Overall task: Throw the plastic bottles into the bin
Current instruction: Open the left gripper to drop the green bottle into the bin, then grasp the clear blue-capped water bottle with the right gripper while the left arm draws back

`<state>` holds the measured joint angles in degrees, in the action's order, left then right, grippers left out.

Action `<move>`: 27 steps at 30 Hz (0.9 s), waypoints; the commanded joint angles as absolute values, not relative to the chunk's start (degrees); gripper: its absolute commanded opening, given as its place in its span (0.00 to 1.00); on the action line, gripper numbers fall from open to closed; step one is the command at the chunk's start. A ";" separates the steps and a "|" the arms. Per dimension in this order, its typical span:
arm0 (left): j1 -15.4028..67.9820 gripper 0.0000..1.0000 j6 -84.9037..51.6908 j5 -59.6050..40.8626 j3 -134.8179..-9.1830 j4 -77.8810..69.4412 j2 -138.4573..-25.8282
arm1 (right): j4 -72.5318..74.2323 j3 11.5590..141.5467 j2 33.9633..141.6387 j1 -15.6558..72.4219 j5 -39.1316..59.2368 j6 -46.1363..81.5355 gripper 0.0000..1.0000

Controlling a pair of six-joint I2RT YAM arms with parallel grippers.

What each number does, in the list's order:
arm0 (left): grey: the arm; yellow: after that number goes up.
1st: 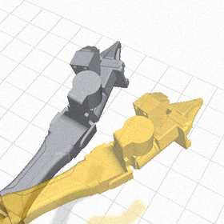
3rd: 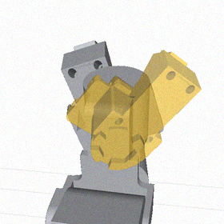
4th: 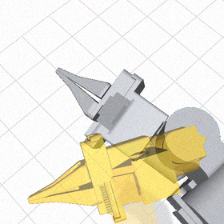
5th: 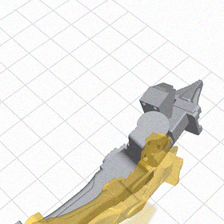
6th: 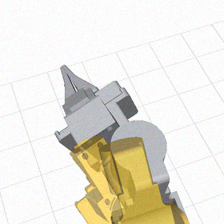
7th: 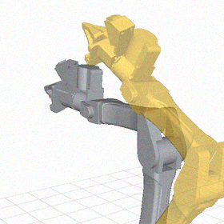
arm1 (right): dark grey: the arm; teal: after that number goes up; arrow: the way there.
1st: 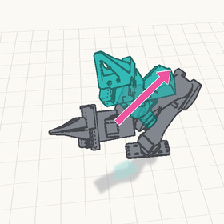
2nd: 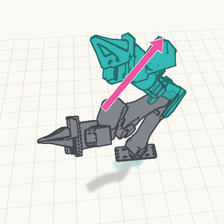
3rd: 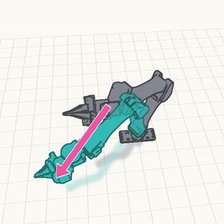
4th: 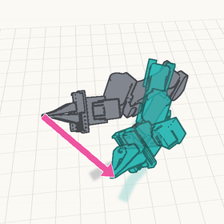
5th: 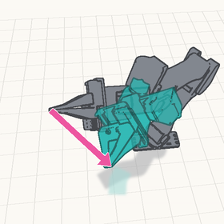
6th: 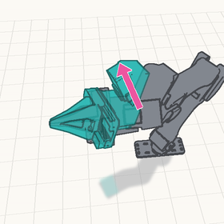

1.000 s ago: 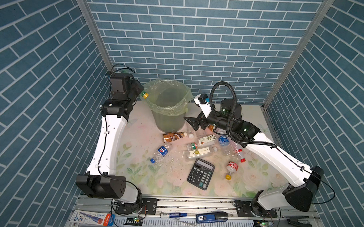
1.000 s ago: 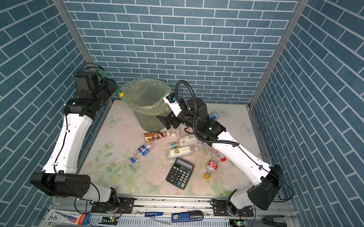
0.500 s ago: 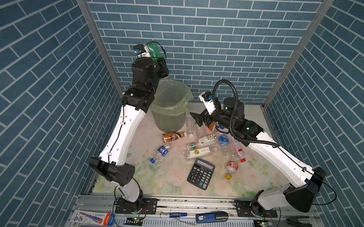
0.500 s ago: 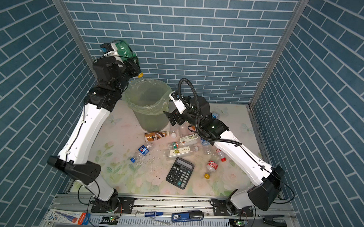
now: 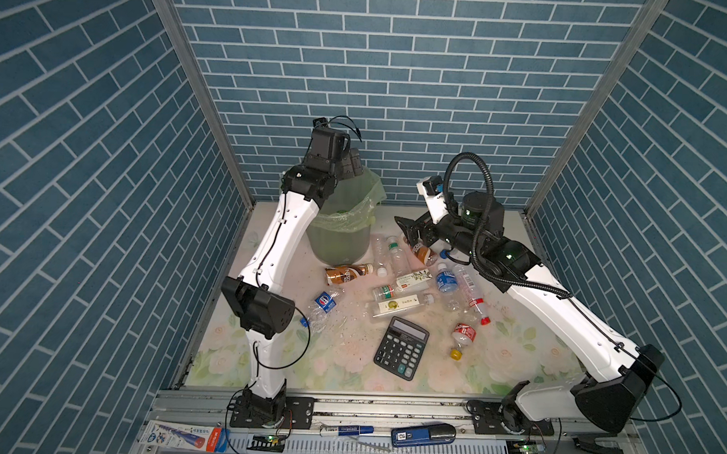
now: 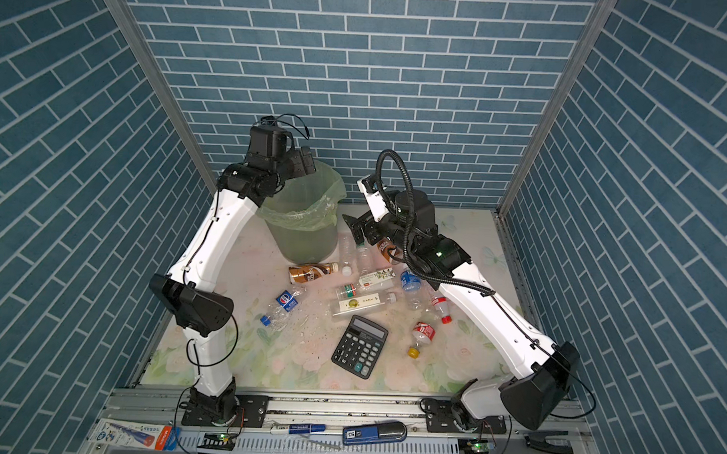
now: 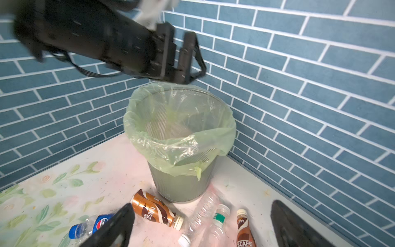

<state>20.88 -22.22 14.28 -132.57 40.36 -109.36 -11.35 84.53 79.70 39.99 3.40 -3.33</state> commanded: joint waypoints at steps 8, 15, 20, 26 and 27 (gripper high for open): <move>26.70 0.99 -16.81 8.51 -125.48 33.77 -100.25 | -13.51 82.14 79.19 33.98 -4.33 6.59 0.99; 30.70 0.99 -14.80 0.44 -111.16 21.68 -93.58 | -17.70 82.00 80.97 27.34 -10.10 14.60 0.99; 36.19 0.99 -10.27 0.67 -105.37 16.59 -92.51 | -19.86 81.31 83.11 24.30 -22.81 18.62 0.99; 43.16 0.99 -3.11 2.33 -99.74 11.68 -94.02 | -23.10 80.93 86.14 18.30 -21.88 23.29 0.99; 43.94 0.99 -2.46 2.59 -99.14 11.32 -94.36 | -23.35 80.95 86.73 17.03 -20.18 24.46 0.99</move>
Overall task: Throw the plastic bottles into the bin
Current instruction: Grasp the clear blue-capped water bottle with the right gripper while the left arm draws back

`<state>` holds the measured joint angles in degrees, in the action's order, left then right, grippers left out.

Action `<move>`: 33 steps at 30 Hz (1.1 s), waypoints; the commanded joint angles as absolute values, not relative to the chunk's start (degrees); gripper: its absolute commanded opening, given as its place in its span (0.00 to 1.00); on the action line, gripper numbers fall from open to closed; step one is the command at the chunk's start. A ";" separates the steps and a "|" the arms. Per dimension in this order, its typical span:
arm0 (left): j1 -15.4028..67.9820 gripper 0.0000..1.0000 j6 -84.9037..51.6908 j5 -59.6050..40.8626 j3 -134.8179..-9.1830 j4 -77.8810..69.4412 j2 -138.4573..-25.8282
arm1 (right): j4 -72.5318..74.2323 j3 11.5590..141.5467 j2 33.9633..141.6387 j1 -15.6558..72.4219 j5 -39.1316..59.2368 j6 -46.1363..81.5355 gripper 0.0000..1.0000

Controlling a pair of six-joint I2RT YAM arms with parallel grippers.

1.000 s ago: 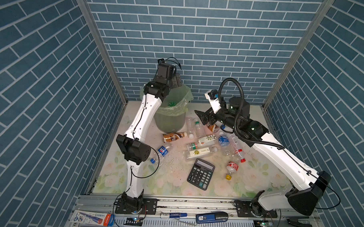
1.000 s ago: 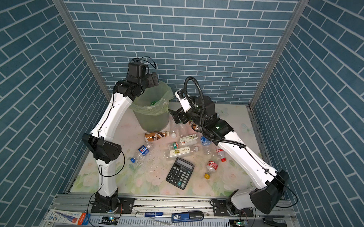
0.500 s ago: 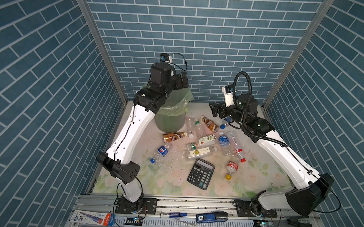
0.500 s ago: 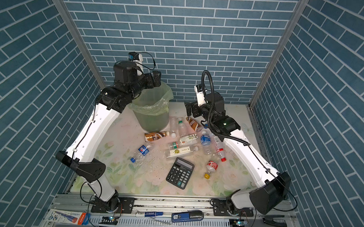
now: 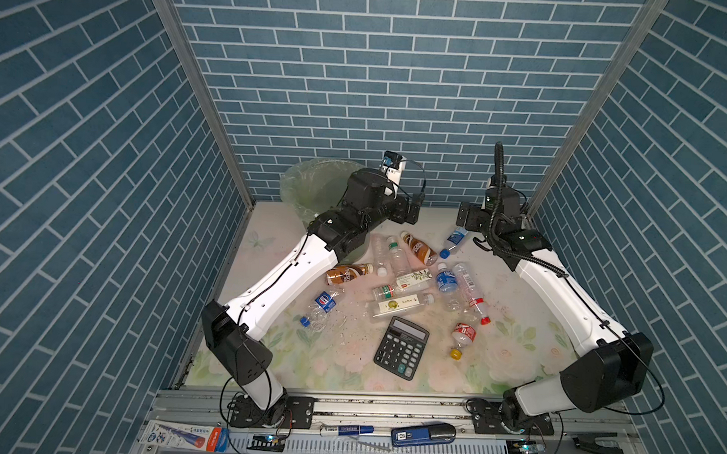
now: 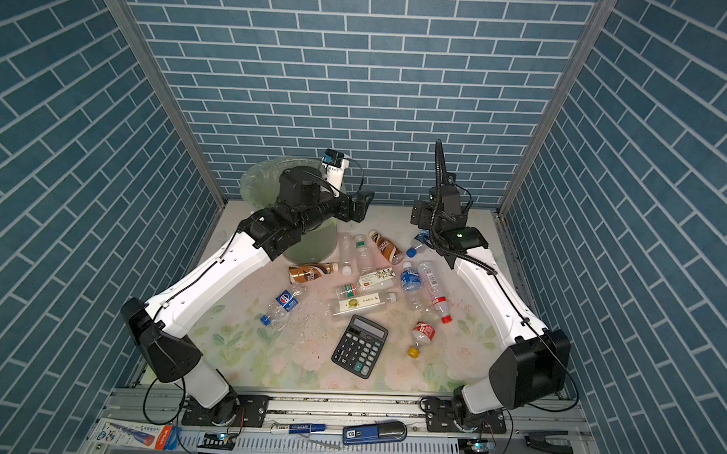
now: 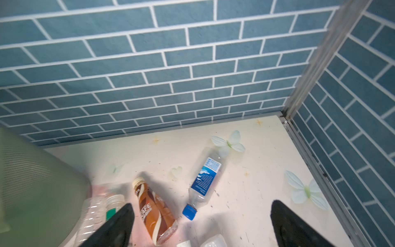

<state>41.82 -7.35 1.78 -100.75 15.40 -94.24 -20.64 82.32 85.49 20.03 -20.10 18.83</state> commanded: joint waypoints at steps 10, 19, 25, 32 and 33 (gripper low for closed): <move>48.69 0.99 -3.08 4.22 -93.02 7.58 -99.66 | -23.75 85.40 97.71 7.41 -5.67 28.19 0.99; 50.36 0.99 -5.89 5.72 -89.92 8.54 -103.49 | -24.60 94.80 111.32 6.86 0.23 29.75 0.99; 50.45 0.99 -8.40 5.37 -88.61 8.79 -105.07 | -24.54 99.80 118.73 6.96 3.46 32.24 0.99; 50.53 0.99 -10.66 4.35 -87.79 8.55 -107.14 | -24.60 102.63 123.92 7.60 4.74 33.57 0.99; 50.53 0.99 -10.59 4.47 -87.77 8.54 -107.39 | -24.65 103.08 124.54 7.85 4.75 33.57 0.99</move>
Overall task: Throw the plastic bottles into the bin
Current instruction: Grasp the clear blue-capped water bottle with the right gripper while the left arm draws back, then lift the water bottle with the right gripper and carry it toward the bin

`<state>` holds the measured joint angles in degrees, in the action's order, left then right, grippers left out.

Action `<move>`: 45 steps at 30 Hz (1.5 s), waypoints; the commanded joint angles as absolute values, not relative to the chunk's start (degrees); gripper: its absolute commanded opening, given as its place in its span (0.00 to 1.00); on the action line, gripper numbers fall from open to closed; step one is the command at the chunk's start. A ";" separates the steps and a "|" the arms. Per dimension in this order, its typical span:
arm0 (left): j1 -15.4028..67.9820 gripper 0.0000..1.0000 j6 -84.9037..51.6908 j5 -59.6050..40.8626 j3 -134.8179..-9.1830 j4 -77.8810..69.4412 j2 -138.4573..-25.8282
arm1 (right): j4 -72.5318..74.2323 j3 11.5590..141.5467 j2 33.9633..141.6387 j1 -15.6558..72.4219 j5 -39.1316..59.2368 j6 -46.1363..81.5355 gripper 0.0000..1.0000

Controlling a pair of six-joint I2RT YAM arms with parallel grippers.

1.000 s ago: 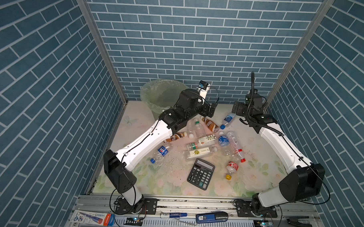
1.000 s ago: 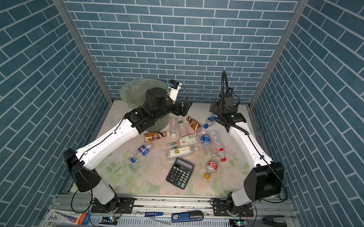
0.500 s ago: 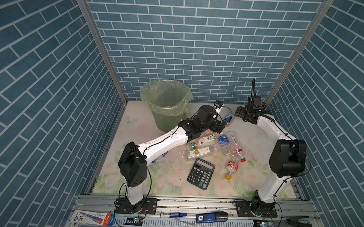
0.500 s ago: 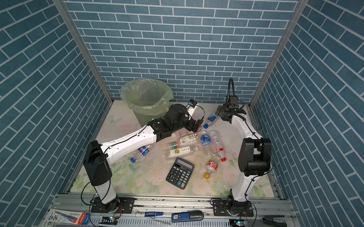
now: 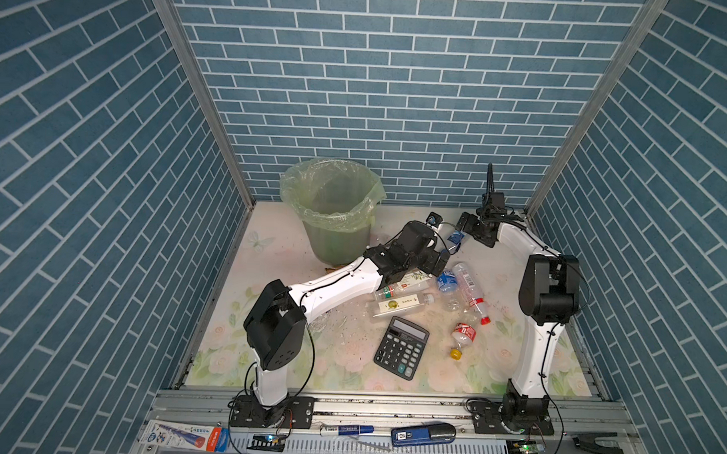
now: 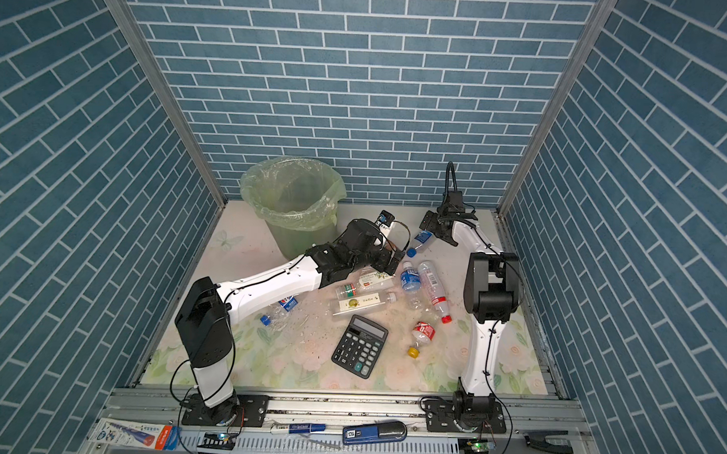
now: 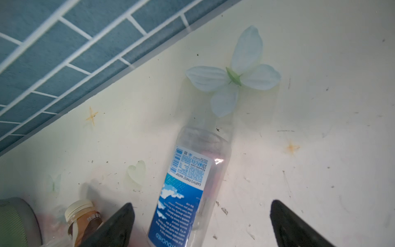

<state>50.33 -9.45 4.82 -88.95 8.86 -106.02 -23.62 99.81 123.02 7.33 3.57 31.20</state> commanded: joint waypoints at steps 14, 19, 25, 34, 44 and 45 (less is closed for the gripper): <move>50.54 0.99 -8.92 5.00 -87.41 9.10 -107.03 | -28.04 108.80 132.73 9.45 3.86 32.11 0.94; 50.63 0.99 -9.15 5.10 -86.23 8.76 -105.67 | -28.23 109.25 133.98 9.40 3.10 31.56 0.87; 50.63 0.99 -9.05 5.13 -86.33 10.08 -104.99 | -28.39 111.12 135.91 9.40 3.31 32.07 0.74; 50.68 0.99 -9.03 5.90 -84.22 10.29 -103.13 | -28.92 114.58 137.94 9.40 3.85 32.95 0.57; 50.48 0.99 -9.68 3.52 -89.46 16.61 -105.70 | -28.21 116.99 139.18 9.40 6.65 33.61 0.42; 50.45 0.99 -9.96 3.58 -89.62 16.80 -105.76 | -28.39 117.41 139.20 9.37 6.68 33.55 0.42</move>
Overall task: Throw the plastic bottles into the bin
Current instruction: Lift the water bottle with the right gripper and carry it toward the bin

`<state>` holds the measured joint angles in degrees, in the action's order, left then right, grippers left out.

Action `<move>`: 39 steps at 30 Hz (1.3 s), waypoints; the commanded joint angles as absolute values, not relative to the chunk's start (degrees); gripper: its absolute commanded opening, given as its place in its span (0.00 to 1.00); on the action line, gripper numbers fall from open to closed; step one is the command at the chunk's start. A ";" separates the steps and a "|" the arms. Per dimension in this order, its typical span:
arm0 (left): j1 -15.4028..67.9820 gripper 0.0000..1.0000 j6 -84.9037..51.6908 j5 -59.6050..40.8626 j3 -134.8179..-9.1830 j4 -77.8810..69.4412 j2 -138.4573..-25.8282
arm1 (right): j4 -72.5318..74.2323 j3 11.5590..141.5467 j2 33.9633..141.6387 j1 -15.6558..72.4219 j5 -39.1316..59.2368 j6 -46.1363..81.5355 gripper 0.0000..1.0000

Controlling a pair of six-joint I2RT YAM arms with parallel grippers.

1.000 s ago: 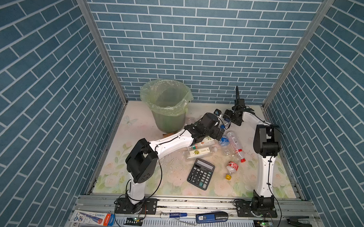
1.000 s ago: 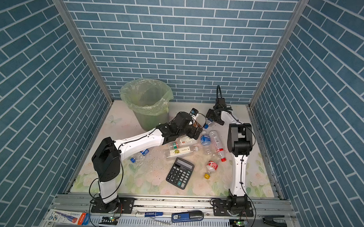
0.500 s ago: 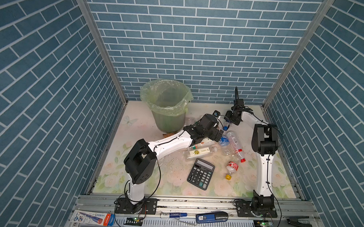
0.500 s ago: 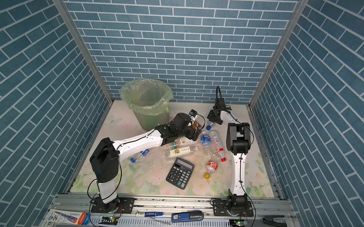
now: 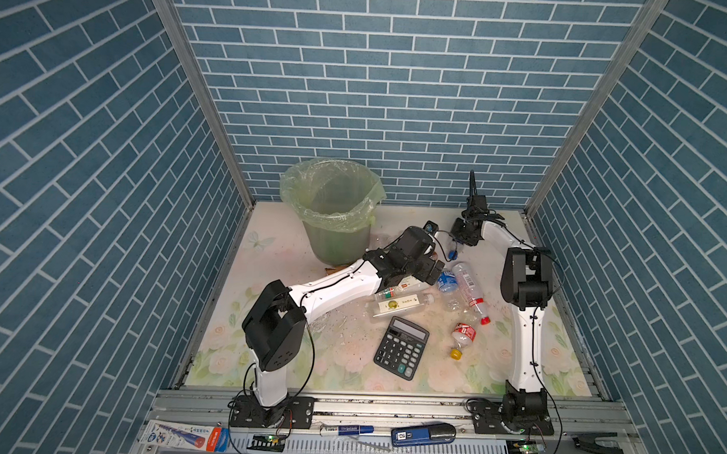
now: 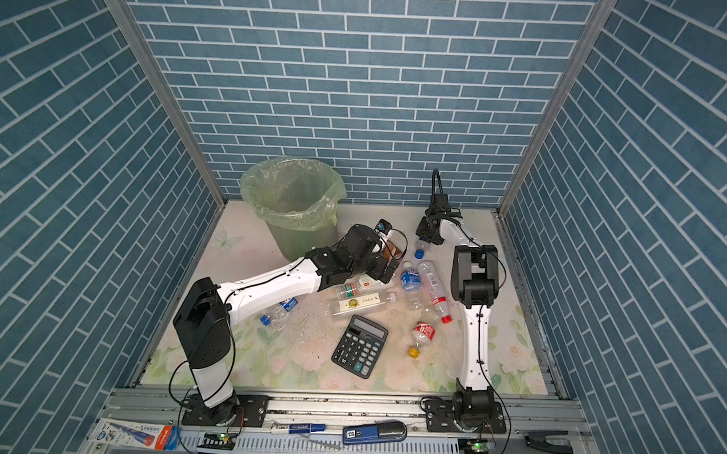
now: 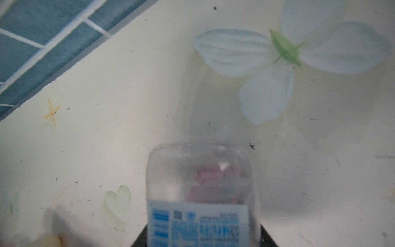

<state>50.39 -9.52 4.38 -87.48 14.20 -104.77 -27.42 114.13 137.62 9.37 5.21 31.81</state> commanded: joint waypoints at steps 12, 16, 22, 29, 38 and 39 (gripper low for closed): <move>49.77 0.99 -12.10 3.04 -96.18 24.26 -106.16 | -31.59 124.14 138.06 9.14 6.39 32.89 0.35; 48.51 0.99 -11.15 2.84 -97.90 26.27 -105.15 | -31.45 124.66 135.63 9.31 6.42 33.31 0.34; 47.39 0.99 -10.99 0.97 -101.25 28.01 -104.35 | -29.11 120.27 127.38 10.64 5.90 31.77 0.33; 46.34 0.99 -11.61 -0.63 -100.88 27.40 -100.41 | -22.30 116.52 117.20 14.24 8.12 29.14 0.31; 40.87 0.99 -12.18 -2.66 -101.47 29.37 -93.24 | -15.07 127.60 116.28 23.75 10.63 23.97 0.31; 39.72 0.99 -12.39 -3.00 -101.00 29.31 -92.03 | -14.64 130.17 117.20 24.87 11.09 23.59 0.31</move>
<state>42.44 -11.81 -1.67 -100.40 27.99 -95.22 -18.33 124.38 115.81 22.74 8.97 26.50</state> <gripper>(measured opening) 0.994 0.442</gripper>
